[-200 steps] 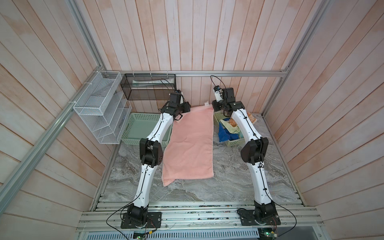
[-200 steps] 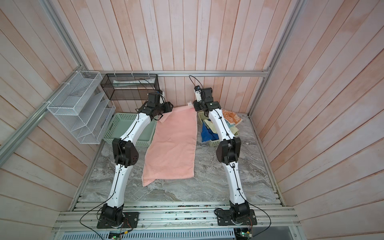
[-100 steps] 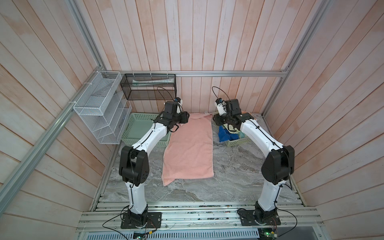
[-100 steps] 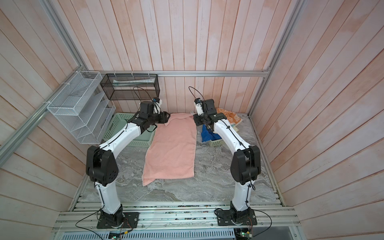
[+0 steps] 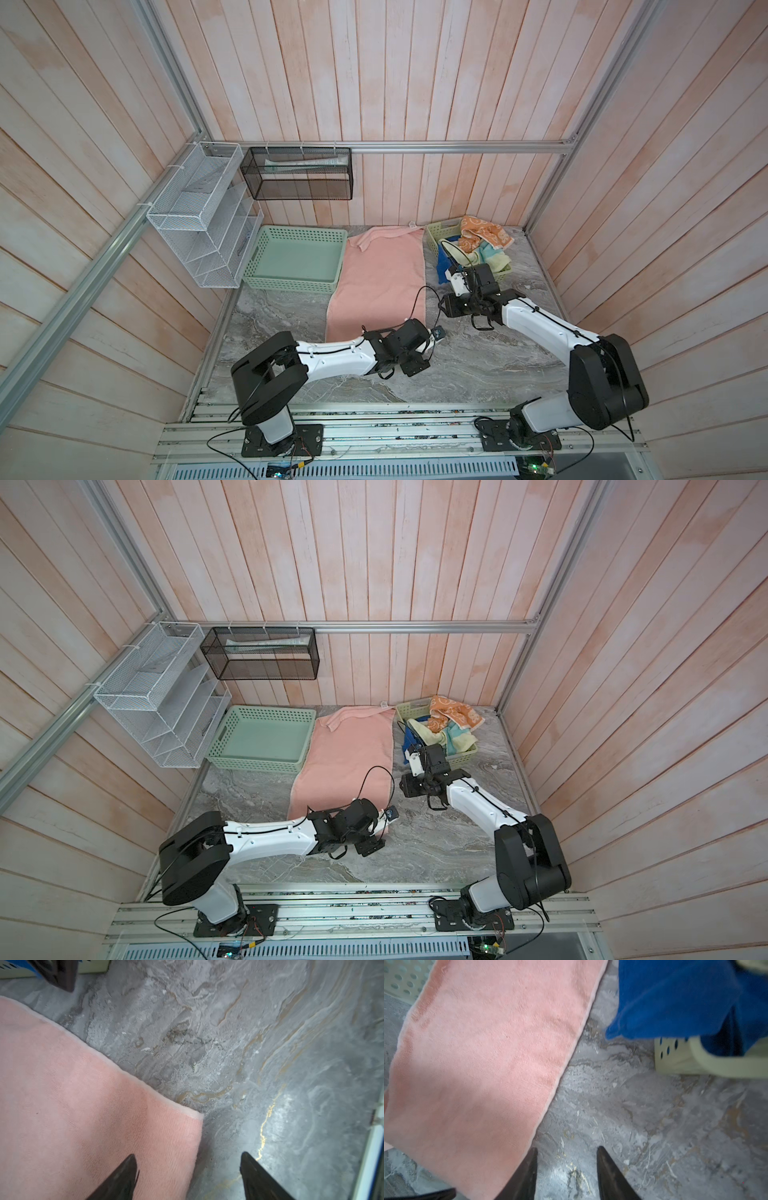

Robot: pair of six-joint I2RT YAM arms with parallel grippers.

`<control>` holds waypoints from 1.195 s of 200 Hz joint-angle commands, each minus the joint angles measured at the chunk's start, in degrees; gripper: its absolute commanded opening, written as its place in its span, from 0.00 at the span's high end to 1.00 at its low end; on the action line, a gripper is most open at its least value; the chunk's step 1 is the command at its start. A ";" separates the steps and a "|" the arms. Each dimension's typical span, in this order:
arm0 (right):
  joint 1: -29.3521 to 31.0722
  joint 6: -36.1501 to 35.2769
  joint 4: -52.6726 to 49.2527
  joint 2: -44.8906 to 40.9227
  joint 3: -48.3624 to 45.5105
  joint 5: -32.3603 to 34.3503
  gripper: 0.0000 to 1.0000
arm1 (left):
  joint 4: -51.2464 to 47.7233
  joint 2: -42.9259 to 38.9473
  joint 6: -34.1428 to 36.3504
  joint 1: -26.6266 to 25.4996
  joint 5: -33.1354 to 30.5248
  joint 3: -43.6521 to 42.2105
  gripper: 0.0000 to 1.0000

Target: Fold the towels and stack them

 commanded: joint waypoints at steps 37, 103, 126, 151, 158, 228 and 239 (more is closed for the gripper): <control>0.02 5.97 5.41 -8.77 -9.33 -3.61 0.52 | 2.29 11.15 -2.04 0.14 -10.57 6.17 0.53; 0.07 6.48 5.78 -13.06 -13.50 -3.59 0.52 | -5.62 -3.07 4.40 6.08 8.01 13.27 1.00; 0.08 6.32 5.90 -10.88 -12.31 -5.08 0.52 | -6.70 -0.24 4.70 16.35 19.43 19.33 1.00; 0.14 7.02 6.86 -7.61 -11.09 -6.47 0.52 | -6.58 9.70 -1.43 24.52 17.16 28.78 0.21; 0.29 7.12 6.65 -6.54 -10.45 -6.69 0.52 | -10.03 12.53 -2.99 25.53 15.47 32.62 0.06; 0.69 6.50 3.59 -2.75 -6.02 0.38 0.52 | -8.49 -5.96 -26.84 22.53 7.41 10.11 0.21; 0.46 6.34 5.24 -1.35 -5.24 1.57 0.52 | -8.22 -8.96 -29.79 18.90 7.09 5.18 0.27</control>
